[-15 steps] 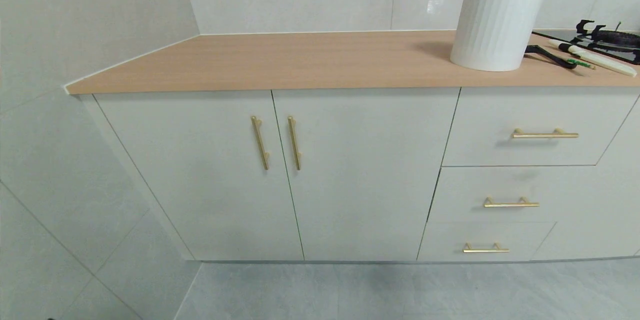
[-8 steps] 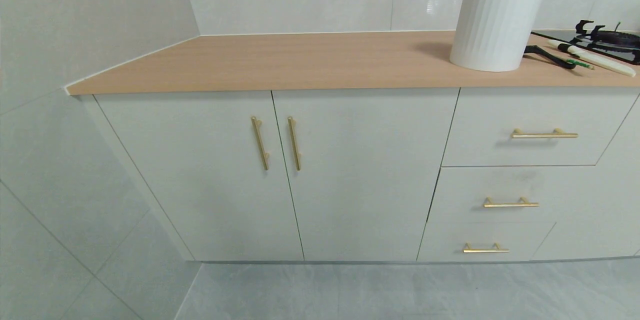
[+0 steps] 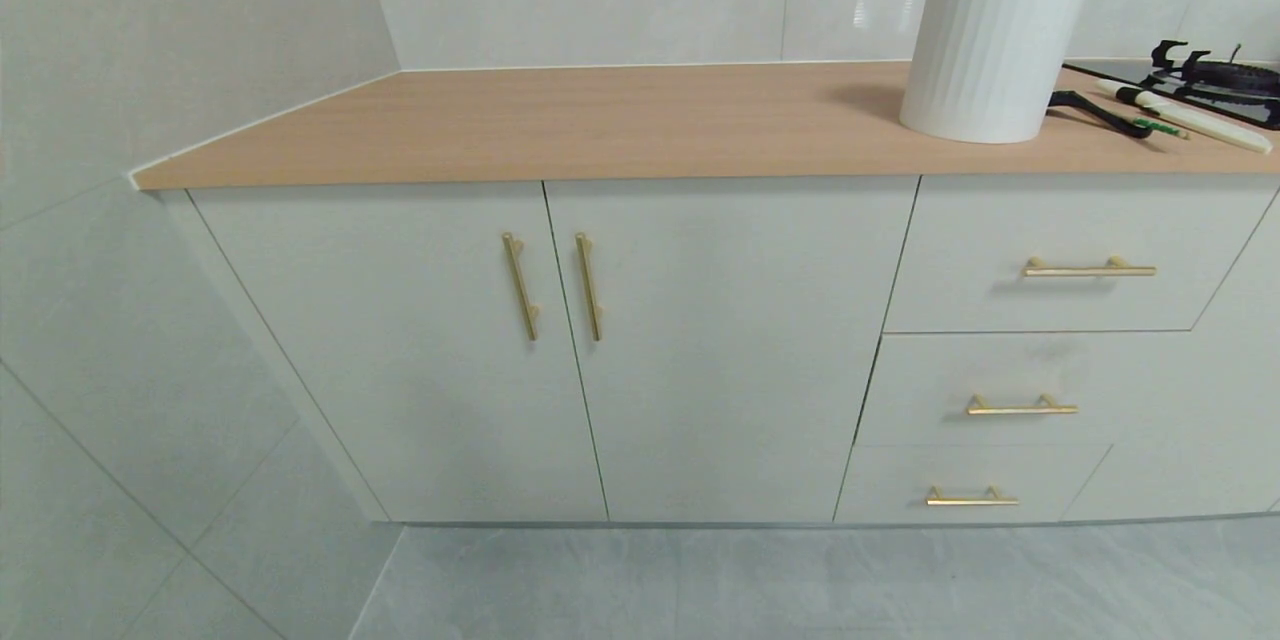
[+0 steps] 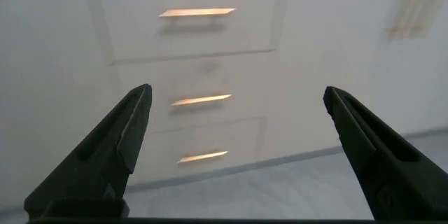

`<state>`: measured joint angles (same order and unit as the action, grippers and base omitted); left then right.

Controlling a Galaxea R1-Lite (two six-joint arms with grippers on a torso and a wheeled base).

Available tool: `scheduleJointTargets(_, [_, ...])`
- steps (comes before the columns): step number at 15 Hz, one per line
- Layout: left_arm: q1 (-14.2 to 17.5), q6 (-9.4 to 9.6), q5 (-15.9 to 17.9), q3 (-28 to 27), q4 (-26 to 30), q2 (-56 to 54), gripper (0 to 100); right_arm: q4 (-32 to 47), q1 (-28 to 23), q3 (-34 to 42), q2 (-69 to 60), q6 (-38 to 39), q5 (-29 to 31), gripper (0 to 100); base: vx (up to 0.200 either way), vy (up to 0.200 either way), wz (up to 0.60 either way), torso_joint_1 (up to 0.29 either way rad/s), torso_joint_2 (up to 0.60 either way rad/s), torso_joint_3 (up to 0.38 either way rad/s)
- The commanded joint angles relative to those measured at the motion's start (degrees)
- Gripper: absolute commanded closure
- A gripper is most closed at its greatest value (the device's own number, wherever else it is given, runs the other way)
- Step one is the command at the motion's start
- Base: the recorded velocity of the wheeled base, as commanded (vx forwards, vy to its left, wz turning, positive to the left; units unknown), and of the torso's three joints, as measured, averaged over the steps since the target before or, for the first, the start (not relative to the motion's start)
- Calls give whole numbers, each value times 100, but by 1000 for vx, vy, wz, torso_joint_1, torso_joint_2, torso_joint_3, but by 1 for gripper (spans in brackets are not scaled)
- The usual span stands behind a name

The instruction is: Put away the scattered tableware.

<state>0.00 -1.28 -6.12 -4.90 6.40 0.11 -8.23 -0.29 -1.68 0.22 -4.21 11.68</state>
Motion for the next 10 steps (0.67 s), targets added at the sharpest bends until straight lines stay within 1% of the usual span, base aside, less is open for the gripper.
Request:
scheduleJointTargets(1, [0,-21,146,51,2,-11,0,287,-6,168,-13,7,-236,0,0,0,0,0,0,0])
scheduleJointTargets(2, [0,14,304,59,-25,-11,0,463,20,168,-13,60,-315,0,0,0,0,0,0,0])
scheduleJointTargets(3, [0,49,322,121,-104,-11,0,463,29,168,40,192,-333,0,0,0,0,0,0,0])
scheduleJointTargets(4, [0,75,322,218,-315,-11,0,463,38,168,66,280,-403,0,0,0,0,0,0,0])
scheduleJointTargets(5, [0,110,331,490,-649,7,0,463,38,168,66,333,-430,0,0,0,0,0,0,0])
scheduleJointTargets(6, [-18,119,436,472,-649,33,0,753,20,168,-4,306,-772,0,0,0,0,0,0,0])
scheduleJointTargets(7, [-18,128,436,490,-640,7,0,920,29,142,-4,333,-1106,0,0,0,0,0,0,0])
scheduleJointTargets(8, [-18,128,436,490,-649,7,0,779,20,168,-4,350,-1089,0,0,0,0,0,0,0])
scheduleJointTargets(10, [-18,119,436,490,-649,7,0,779,20,168,-13,385,-1080,0,0,0,0,0,0,0])
